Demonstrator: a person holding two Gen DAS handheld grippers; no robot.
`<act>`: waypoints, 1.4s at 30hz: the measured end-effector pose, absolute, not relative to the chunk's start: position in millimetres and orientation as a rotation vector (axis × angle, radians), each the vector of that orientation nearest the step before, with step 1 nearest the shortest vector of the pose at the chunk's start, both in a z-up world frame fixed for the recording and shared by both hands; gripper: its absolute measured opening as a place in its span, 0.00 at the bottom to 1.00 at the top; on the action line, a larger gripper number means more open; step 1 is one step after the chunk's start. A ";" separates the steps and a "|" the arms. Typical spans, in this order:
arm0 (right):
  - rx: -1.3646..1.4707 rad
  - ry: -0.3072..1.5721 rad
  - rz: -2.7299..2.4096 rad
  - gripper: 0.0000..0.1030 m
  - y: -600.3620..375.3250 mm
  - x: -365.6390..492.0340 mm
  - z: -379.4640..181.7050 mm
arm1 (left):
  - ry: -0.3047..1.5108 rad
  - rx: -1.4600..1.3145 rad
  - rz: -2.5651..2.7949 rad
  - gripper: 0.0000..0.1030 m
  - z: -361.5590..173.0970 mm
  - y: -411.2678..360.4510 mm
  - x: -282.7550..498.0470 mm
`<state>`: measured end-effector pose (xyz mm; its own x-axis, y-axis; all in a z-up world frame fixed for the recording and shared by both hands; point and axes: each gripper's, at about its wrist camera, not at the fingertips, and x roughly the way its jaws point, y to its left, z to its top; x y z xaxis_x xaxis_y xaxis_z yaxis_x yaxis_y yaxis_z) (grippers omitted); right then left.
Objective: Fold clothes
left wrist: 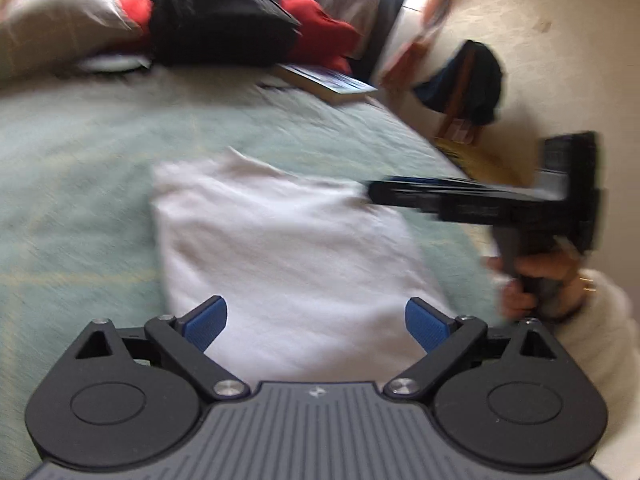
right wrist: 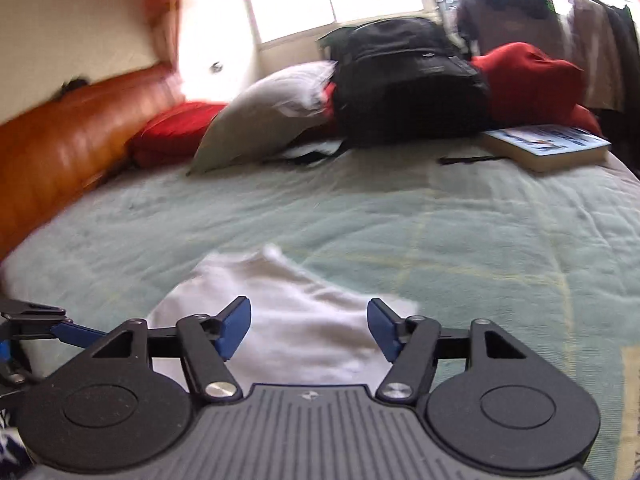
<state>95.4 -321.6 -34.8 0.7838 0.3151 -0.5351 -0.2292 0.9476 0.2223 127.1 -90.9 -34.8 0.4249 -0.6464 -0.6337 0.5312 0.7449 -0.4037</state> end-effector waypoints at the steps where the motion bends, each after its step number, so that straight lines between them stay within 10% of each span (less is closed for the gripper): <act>1: 0.146 0.635 0.278 0.68 -319.4 100.3 -41.3 | 0.891 -0.161 -0.752 0.94 -40.8 -91.7 129.4; 42: -0.146 0.737 0.254 0.97 -161.5 103.4 -54.4 | 0.774 -0.176 -0.411 0.96 -20.0 7.0 80.7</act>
<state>103.4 -161.5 -54.4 0.7117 0.1776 -0.6797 -0.2796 0.9592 -0.0422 80.7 7.0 -20.0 0.6408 -0.4220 -0.6413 0.2944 0.9066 -0.3025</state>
